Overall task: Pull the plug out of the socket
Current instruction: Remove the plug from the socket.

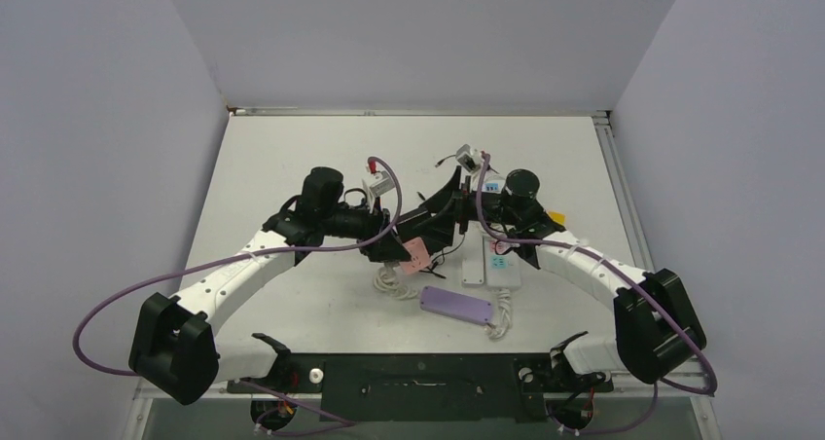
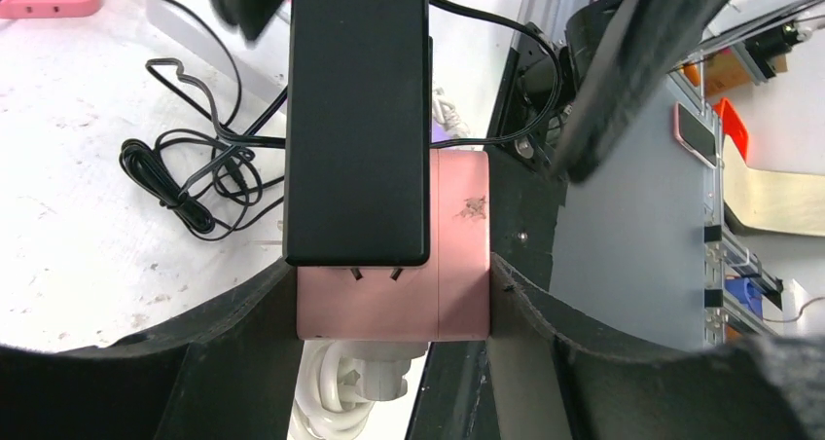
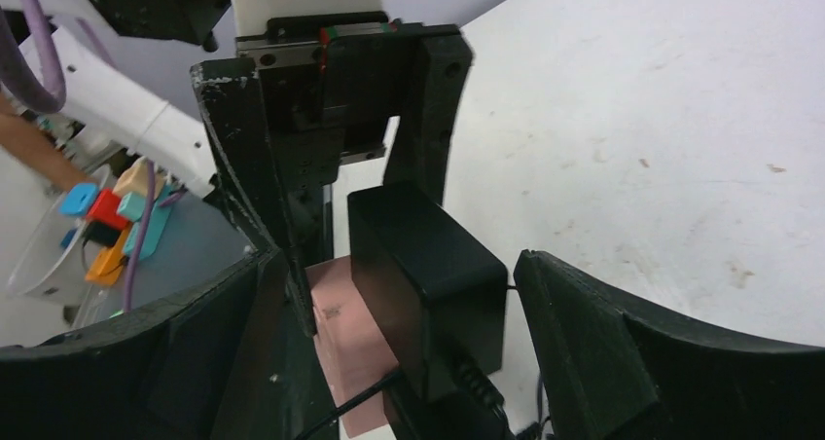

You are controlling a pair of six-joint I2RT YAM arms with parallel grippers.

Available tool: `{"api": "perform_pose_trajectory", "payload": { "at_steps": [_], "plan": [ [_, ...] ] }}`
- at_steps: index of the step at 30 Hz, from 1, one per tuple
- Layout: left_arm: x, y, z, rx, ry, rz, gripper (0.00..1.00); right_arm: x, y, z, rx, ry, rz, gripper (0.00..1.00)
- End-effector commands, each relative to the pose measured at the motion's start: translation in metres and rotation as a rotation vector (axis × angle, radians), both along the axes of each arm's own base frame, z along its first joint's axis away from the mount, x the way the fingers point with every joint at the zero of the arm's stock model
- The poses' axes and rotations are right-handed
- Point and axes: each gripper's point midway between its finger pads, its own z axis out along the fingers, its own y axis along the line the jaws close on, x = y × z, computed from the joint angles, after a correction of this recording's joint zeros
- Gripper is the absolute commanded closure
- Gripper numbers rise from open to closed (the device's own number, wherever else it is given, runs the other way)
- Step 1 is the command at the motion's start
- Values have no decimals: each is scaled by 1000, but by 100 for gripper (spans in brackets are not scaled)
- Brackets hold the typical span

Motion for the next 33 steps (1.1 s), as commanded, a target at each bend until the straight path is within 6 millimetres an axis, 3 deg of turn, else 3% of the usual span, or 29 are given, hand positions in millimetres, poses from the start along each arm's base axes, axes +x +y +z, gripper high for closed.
{"api": "perform_pose_trajectory", "payload": {
  "at_steps": [1,4,15,23,25,30,33],
  "plan": [
    [-13,-12,42,-112,-95,-136,100,-23,13,4,-36,-36,160,6],
    [-18,-12,42,-103,-92,-169,100,-25,16,-4,-60,-1,189,2],
    [-30,-10,45,-110,-100,-224,100,-44,15,-21,-120,27,300,38],
    [-27,-8,42,-72,-122,-197,100,-45,15,-16,-109,7,274,84],
    [-21,-8,42,-62,-128,-165,89,-39,15,-19,-116,2,233,94],
    [3,-5,38,-16,-136,-23,27,-14,15,-30,-122,-20,60,95],
    [21,3,37,14,-157,85,12,3,13,-40,-132,-49,-64,95]
  ]
}}
